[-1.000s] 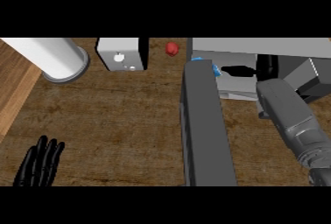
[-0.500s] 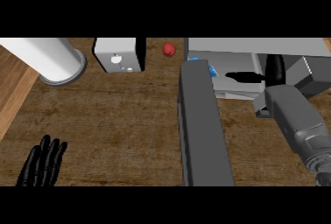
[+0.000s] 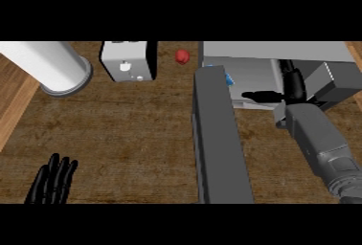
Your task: Pick up the milk, place it into the microwave and close the microwave
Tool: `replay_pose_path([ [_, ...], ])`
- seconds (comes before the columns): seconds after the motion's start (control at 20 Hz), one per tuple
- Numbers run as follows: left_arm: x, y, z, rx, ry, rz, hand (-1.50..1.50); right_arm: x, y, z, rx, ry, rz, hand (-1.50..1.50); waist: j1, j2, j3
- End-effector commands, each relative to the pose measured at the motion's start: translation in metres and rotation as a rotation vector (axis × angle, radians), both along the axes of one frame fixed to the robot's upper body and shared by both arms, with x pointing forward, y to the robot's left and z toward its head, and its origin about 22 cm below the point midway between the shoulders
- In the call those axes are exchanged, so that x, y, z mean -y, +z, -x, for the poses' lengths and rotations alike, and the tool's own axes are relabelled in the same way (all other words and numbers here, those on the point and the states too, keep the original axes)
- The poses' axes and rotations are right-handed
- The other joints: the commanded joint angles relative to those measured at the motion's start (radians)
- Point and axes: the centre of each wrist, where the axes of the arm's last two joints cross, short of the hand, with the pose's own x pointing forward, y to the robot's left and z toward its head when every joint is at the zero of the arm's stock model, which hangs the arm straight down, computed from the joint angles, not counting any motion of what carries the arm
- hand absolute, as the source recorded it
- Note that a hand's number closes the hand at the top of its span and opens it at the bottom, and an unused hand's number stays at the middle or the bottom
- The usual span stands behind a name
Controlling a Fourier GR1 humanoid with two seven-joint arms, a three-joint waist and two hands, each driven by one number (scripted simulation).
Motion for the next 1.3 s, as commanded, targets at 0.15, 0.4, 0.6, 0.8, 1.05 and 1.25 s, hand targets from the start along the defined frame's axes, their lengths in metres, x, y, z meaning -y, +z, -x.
replay_pose_path([
  [0.15,0.006,-0.002,0.011,0.001,0.020,0.000,-1.50,0.010,-0.045,0.034,-0.084,0.021,-0.107,-1.50,-0.033,-0.007,0.007],
  [0.4,0.008,-0.007,0.007,0.008,0.022,0.014,-1.50,-0.002,-0.075,0.057,-0.170,0.064,-0.093,-1.50,-0.036,-0.006,0.006],
  [0.6,0.001,-0.004,0.002,-0.031,0.008,0.007,-1.50,-0.004,-0.104,0.086,-0.168,0.076,-0.182,-1.50,-0.040,-0.003,0.007],
  [0.8,0.009,-0.007,0.012,-0.042,-0.059,0.002,-1.50,0.024,-0.111,0.103,-0.176,0.098,-0.266,-1.50,-0.036,-0.005,0.007],
  [1.05,0.016,0.007,-0.006,-0.041,-0.209,-0.004,-1.50,0.007,-0.142,0.138,-0.186,0.121,-0.309,-1.50,-0.055,-0.006,0.007],
  [1.25,0.028,-0.018,-0.015,-0.099,-0.307,-0.045,1.50,0.018,-0.153,0.161,-0.211,0.198,-0.398,-1.50,-0.060,-0.008,0.006],
])
